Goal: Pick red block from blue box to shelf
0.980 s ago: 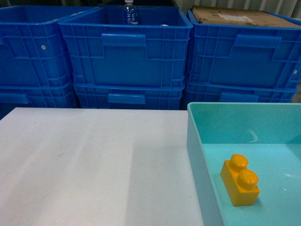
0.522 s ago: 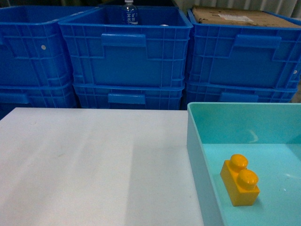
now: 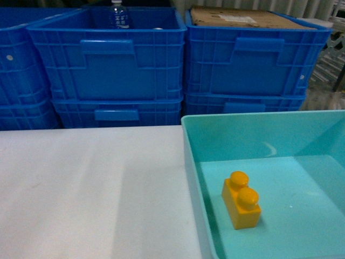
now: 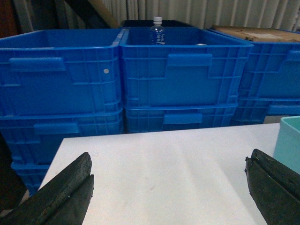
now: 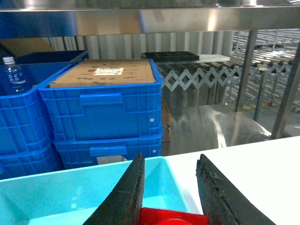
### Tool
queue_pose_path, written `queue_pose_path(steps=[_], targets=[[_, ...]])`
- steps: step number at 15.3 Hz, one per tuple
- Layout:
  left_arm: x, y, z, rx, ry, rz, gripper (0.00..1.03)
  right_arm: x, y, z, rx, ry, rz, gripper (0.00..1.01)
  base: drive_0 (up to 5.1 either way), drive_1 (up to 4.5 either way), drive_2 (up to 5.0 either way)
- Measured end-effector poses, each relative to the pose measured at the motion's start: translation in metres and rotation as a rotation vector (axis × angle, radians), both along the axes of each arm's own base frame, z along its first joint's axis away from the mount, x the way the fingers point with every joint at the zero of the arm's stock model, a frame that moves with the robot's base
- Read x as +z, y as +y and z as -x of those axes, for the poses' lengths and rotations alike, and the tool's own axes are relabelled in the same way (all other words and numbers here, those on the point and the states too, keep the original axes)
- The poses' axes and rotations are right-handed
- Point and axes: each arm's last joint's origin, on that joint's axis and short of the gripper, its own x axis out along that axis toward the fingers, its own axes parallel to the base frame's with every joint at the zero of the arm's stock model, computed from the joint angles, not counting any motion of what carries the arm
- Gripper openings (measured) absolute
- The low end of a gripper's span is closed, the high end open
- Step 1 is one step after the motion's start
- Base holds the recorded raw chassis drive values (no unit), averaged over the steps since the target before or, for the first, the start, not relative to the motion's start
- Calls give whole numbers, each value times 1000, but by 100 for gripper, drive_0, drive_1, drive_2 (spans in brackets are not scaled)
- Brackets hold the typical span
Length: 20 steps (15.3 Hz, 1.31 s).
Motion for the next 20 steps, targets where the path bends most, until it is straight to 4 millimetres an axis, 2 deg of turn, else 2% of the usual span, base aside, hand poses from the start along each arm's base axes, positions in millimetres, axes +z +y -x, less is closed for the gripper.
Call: queue_pose_path(steps=[4,20], targets=[[0,0,0,2,1,0,98,0,0,0,5,-3,1,28,-185,-185,-185],[0,0,0,0,0,0,98,-1,0,0,3,1,0,28,249,-394,-394]])
